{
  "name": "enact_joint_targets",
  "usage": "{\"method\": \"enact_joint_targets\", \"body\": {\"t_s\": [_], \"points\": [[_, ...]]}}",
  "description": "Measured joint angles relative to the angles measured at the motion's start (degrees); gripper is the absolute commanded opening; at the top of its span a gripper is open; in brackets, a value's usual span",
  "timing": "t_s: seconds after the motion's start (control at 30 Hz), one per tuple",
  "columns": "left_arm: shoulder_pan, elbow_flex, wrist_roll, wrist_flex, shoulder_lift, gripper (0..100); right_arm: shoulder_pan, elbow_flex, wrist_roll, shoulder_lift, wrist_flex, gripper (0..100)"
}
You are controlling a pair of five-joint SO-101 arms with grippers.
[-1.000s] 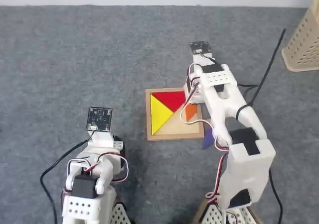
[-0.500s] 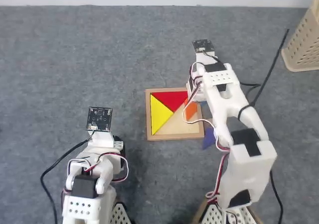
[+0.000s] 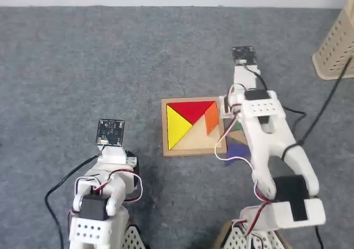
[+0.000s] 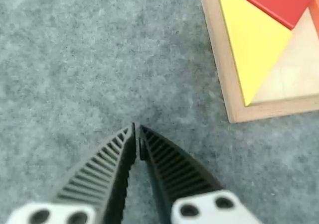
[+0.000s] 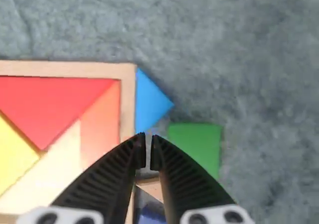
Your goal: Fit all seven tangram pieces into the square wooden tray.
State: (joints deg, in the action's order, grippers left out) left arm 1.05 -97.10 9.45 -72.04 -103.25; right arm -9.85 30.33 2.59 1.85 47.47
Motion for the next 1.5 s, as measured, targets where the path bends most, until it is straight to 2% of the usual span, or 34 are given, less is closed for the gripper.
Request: {"method": "enact_joint_targets", "body": {"t_s": [0.17, 0.67, 0.9, 1.27, 1.5], "points": [[0.0, 0.0, 0.0, 0.0, 0.0, 1, 4.31, 0.35, 0.0, 0.18, 3.87, 12.0], [0.0, 0.0, 0.0, 0.0, 0.0, 1, 5.36, 2.9, -10.02, 0.18, 4.04, 13.2], [0.09, 0.0, 0.0, 0.0, 0.0, 1, -0.88, 5.36, -22.68, 0.18, 5.19, 17.8], [0.09, 0.0, 0.0, 0.0, 0.0, 1, -1.32, 5.45, -23.74, 0.0, 5.36, 18.0], [0.0, 0.0, 0.0, 0.0, 0.0, 1, -1.14, 2.11, -24.97, -5.63, 5.36, 17.8]]}}
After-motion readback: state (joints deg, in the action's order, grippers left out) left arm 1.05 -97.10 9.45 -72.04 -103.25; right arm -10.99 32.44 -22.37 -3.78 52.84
